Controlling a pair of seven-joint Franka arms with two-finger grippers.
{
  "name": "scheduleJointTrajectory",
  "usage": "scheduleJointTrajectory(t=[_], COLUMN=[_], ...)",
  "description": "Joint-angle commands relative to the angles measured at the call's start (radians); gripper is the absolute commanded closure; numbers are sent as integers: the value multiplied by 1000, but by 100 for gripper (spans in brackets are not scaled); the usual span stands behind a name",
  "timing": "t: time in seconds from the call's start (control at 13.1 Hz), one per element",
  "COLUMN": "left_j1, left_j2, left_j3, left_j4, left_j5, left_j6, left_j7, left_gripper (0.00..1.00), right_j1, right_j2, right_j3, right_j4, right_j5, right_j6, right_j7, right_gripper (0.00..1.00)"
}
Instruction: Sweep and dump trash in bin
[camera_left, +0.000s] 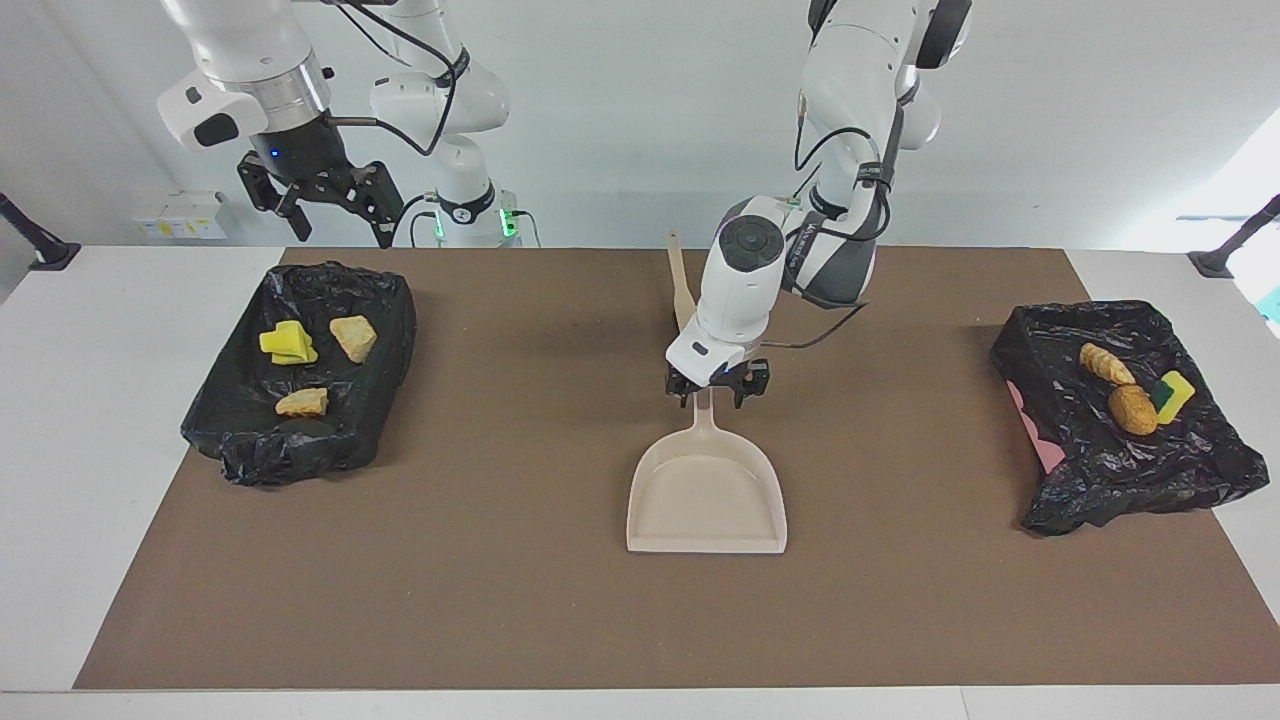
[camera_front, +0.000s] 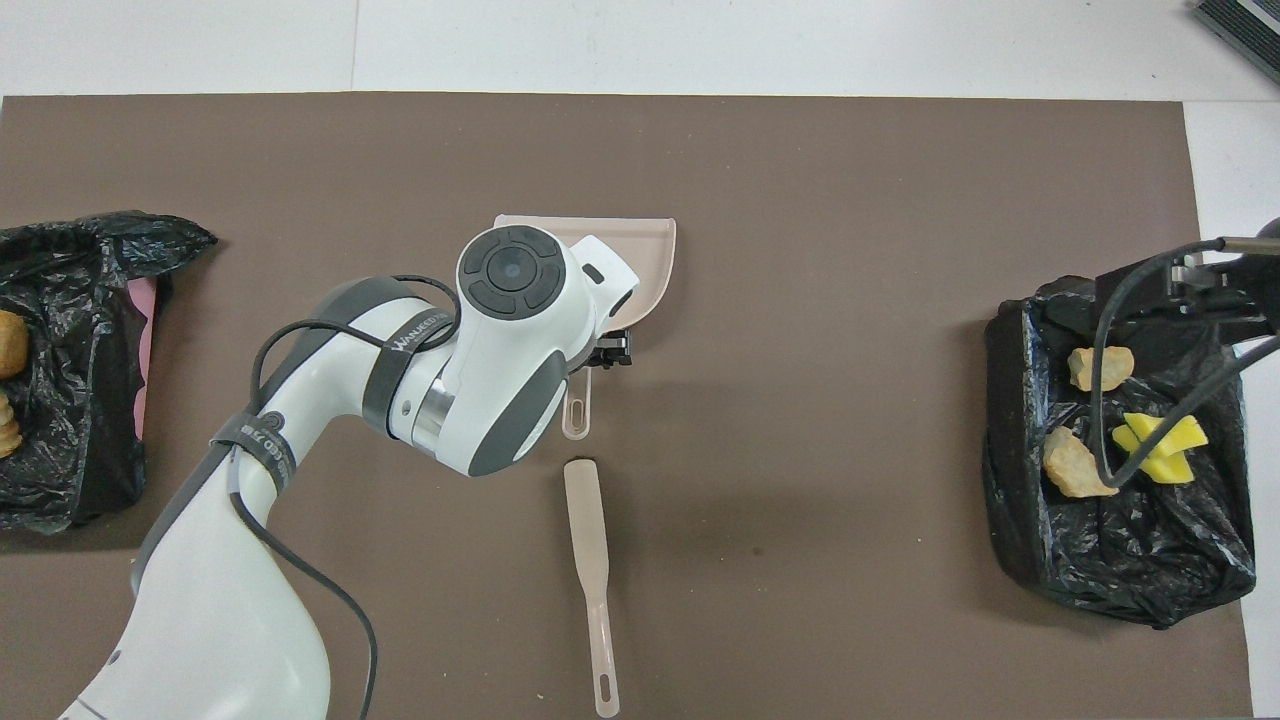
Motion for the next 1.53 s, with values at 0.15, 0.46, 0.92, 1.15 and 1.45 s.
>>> scheduleJointTrajectory(t=[0.15,0.46,0.92,1.15,1.45], left_j1=[85,218,390,432,458], left_j2=[-40,-72,-113,-195,-261], left_j3=[22,17,22,28,33], left_j4=[43,106,207,177,123], left_j5=[8,-6,-12,-23,-21], left_j6=[-5,-112,-318,-337,-380], left_j7=[4,126,432,449,544], left_gripper=[0,0,0,0,0], right_j1=[-7,-7,-7,-7,-7], right_j2=[-11,-11,-11,-11,-11], right_j3=[0,0,0,0,0], right_j4=[-16,-16,-16,-16,-16], right_j5=[-4,-4,-4,-4,-4], right_j6=[5,5,5,5,5], right_j7=[-27,-27,-27,-27,-27], right_gripper=[0,0,0,0,0])
